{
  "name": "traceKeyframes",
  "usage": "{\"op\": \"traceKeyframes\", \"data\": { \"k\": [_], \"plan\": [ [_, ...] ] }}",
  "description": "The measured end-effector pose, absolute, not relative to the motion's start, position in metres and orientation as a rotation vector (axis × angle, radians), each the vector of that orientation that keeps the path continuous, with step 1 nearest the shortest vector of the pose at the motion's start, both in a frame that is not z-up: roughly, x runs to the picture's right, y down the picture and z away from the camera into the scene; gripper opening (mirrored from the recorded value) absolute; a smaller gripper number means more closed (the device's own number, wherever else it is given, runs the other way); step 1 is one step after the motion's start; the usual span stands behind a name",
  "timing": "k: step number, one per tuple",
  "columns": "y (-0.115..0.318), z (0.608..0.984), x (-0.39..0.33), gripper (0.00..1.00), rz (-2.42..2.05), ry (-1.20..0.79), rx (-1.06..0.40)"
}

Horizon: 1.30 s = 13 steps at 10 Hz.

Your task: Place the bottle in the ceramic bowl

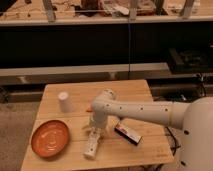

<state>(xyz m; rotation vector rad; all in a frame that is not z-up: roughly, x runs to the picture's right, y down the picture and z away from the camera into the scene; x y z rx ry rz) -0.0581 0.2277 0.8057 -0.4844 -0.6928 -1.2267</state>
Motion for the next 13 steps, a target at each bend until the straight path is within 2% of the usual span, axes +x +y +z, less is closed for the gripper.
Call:
{"op": "traceKeyframes", "data": {
  "k": [13],
  "plan": [
    [0.2302,0.8120,-0.0583,0.80,-1.216,-0.720,-0.465]
  ]
}}
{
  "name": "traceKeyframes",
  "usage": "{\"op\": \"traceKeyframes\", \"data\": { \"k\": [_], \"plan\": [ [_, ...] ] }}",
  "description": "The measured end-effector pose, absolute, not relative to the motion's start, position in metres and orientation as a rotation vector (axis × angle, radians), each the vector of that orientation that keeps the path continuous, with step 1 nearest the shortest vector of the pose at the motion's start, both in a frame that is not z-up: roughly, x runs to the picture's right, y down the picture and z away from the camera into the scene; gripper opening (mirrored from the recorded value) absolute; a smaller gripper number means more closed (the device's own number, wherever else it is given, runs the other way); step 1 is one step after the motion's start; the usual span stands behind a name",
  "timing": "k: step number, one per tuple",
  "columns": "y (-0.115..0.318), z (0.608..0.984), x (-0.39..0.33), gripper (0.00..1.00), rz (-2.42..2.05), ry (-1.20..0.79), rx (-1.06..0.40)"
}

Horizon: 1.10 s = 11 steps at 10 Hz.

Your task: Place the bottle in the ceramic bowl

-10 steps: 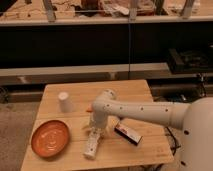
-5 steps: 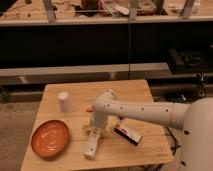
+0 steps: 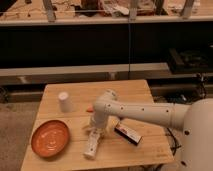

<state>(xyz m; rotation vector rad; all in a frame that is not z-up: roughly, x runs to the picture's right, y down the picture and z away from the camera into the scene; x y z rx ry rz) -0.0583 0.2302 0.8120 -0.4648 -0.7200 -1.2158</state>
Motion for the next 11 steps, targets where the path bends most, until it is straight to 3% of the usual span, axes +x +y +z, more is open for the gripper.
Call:
{"op": "traceKeyframes", "data": {
  "k": [11],
  "plan": [
    [0.2318,0.8173,-0.0613,0.80,-1.210,-0.738,-0.440]
  ]
}}
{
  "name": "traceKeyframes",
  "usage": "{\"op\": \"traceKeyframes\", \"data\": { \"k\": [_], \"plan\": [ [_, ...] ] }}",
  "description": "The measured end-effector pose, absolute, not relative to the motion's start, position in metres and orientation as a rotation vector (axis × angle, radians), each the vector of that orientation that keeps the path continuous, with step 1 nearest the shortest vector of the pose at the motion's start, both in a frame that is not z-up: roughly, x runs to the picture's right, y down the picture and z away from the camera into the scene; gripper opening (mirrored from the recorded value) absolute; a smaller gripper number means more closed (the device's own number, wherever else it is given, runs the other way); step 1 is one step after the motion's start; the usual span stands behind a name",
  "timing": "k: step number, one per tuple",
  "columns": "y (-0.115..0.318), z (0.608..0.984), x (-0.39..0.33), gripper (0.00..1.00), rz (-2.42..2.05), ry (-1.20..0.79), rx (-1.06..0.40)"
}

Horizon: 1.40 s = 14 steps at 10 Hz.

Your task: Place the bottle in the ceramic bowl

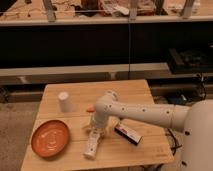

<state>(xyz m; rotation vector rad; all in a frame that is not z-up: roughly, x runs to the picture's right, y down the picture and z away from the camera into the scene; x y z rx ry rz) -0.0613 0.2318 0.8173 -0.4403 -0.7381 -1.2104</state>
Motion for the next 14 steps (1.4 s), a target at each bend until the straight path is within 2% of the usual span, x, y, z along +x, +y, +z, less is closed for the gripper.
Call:
{"op": "traceKeyframes", "data": {
  "k": [1,4,6,7,9,10,11,14],
  "plan": [
    [0.232,0.818,-0.061,0.76,-1.210,-0.739,-0.438],
    [0.232,0.819,-0.059,0.54,-1.205,-0.741,-0.431],
    [0.232,0.820,-0.061,0.54,-1.204,-0.744,-0.425],
    [0.233,0.821,-0.060,0.49,-1.205,-0.744,-0.425],
    [0.232,0.819,-0.063,0.28,-1.210,-0.747,-0.422],
    [0.228,0.816,-0.066,0.20,-1.217,-0.747,-0.405],
    [0.218,0.808,-0.070,0.16,-1.228,-0.746,-0.380],
    [0.189,0.786,-0.087,0.16,-1.274,-0.750,-0.329]
  ]
}}
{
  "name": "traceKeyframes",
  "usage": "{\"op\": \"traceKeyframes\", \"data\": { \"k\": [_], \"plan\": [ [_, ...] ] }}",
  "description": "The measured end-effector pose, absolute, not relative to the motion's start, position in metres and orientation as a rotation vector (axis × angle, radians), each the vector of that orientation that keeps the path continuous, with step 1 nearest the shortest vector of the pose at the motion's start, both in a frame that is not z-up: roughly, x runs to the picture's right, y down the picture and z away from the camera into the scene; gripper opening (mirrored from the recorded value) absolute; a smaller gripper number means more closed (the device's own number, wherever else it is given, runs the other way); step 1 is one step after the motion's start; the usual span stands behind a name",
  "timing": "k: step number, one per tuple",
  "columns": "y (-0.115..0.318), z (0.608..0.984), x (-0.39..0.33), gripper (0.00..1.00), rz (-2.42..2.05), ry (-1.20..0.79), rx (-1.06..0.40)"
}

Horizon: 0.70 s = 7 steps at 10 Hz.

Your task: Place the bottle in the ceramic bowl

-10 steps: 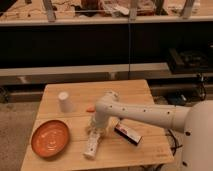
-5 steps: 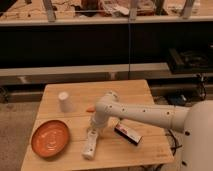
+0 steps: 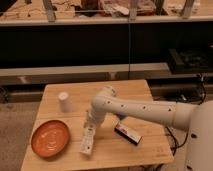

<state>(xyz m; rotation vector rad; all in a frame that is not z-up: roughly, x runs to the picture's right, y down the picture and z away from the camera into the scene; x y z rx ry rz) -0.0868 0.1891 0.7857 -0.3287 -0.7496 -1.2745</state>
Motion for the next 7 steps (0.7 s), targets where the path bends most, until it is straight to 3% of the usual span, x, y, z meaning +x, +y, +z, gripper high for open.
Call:
{"op": "traceKeyframes", "data": {
  "k": [7],
  "plan": [
    [0.157,0.755,-0.131,0.16,-1.381,-0.763,-0.273]
  ]
}}
